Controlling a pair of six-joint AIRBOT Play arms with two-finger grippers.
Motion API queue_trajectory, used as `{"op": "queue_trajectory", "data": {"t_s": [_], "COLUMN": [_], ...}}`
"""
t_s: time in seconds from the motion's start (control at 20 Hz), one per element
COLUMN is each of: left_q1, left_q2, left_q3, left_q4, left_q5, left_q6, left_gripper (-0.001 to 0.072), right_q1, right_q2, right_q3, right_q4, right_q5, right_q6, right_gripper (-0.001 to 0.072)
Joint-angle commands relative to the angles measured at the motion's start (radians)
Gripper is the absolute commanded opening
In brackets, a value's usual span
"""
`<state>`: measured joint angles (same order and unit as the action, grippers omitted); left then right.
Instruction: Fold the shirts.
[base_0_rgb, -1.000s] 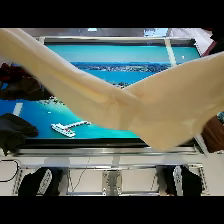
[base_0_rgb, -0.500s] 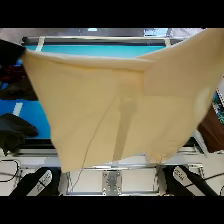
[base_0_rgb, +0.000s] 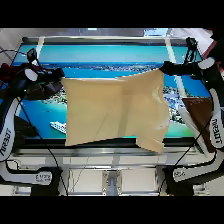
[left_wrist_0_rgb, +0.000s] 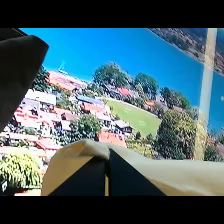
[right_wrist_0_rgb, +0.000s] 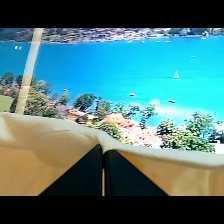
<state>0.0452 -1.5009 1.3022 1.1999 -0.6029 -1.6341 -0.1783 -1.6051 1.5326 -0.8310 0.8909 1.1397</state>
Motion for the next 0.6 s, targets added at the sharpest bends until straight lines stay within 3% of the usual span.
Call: {"op": "queue_trajectory", "data": {"t_s": [0.0, 0.15, 0.4, 0.55], "left_q1": [-0.008, -0.008, -0.009, -0.009], "left_q2": [-0.064, -0.052, -0.047, -0.049], "left_q3": [-0.005, -0.005, -0.006, -0.023], "left_q4": [0.035, 0.035, 0.045, 0.089], "left_q5": [0.146, 0.042, -0.381, -0.439], "left_q6": [-0.075, -0.055, 0.107, 0.108], "left_gripper": [0.0009, 0.0009, 0.0010, 0.0009], "right_q1": [-0.023, -0.068, -0.102, -0.084], "right_q2": [-0.068, -0.062, -0.053, -0.053], "right_q3": [-0.003, -0.003, -0.008, -0.056], "right_q4": [-0.018, -0.035, -0.248, -0.274], "right_q5": [-0.106, 0.022, 0.317, 0.367], "right_q6": [0.019, 0.016, 0.018, 0.016], "right_gripper": [0.0024, 0.0024, 0.0024, 0.0025]}}
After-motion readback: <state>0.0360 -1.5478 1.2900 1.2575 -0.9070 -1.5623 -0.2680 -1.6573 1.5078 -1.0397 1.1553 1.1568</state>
